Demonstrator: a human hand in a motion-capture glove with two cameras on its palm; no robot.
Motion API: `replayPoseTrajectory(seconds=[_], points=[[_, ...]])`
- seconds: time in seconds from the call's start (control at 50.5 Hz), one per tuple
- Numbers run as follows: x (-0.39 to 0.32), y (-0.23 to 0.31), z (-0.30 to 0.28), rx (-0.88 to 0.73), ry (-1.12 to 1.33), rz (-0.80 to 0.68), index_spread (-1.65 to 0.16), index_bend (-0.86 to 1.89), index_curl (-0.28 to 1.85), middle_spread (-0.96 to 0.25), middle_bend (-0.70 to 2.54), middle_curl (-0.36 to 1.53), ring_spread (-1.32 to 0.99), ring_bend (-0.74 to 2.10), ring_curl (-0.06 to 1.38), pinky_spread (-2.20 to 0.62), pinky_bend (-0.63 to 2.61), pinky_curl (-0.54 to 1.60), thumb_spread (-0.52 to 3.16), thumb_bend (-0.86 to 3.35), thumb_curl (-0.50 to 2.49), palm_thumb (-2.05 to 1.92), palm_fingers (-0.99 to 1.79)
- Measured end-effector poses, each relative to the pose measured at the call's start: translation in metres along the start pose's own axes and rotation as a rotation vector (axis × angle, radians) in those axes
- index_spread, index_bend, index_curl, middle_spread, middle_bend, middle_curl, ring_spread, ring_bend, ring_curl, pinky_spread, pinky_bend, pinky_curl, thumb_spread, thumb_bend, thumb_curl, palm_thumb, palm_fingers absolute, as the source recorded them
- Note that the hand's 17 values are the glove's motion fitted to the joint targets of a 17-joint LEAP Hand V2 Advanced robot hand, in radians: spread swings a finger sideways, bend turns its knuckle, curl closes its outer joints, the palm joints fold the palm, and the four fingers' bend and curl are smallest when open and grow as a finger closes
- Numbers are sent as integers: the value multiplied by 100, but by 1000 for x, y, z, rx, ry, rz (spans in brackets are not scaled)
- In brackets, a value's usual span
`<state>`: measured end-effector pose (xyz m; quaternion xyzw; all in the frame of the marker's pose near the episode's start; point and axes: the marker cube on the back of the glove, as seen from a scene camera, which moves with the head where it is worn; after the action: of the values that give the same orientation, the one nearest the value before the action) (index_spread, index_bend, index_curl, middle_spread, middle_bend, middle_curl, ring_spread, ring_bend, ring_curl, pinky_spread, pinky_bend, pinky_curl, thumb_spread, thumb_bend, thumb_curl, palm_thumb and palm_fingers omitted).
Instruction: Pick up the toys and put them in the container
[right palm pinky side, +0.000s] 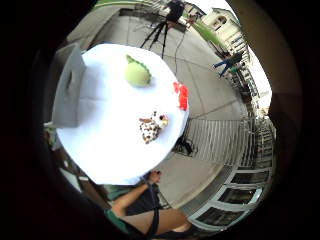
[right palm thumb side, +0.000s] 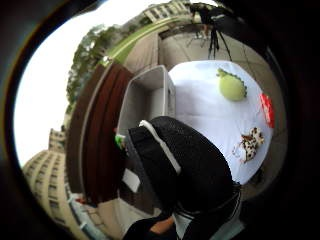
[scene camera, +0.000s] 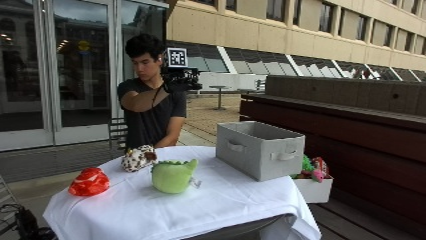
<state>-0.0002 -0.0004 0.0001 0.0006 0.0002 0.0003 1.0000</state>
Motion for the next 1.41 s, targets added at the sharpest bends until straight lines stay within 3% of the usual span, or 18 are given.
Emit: replayPoseTrajectory(seconds=[0.158,0.416,0.653,0.752,0.871,0.951,1.03,1.129,1.208,1.287,1.406], points=[[-3,2,-1,10,8,6,-21,33,15,-8,25,12,-18,13,1,-5,42,15,82,-8,0,-12,4],[15,0,5,-30,8,-60,-26,30,23,-10,27,21,-24,17,5,-7,47,22,109,-8,3,-12,-1],[77,20,25,-6,105,-22,-27,22,28,-10,24,25,-27,18,10,-12,52,27,111,-9,5,-13,-2],[96,36,33,-147,116,82,-27,19,30,-10,23,27,-28,18,12,-13,52,29,110,-9,6,-13,-2],[125,49,67,-166,116,116,-26,17,31,-10,23,29,-29,19,13,-14,55,30,103,-10,7,-14,1],[133,57,85,-247,126,236,-26,16,31,-10,23,30,-30,20,15,-13,55,31,100,-10,8,-15,1],[154,52,112,-160,108,78,-25,15,31,-10,23,32,-30,21,17,-12,57,32,97,-10,9,-14,0],[172,46,147,-145,89,51,-25,15,31,-10,21,33,-30,20,18,-11,59,33,95,-10,10,-14,-2],[185,47,179,-167,86,71,-25,13,31,-10,21,33,-29,19,19,-8,63,35,94,-9,11,-13,-4],[189,42,203,-94,93,190,-26,11,29,-11,18,33,-26,20,20,-5,72,37,92,-9,12,-11,-3],[196,65,219,-297,58,86,-29,11,27,-10,17,33,-19,23,23,-1,87,41,91,-7,14,-9,-1]])
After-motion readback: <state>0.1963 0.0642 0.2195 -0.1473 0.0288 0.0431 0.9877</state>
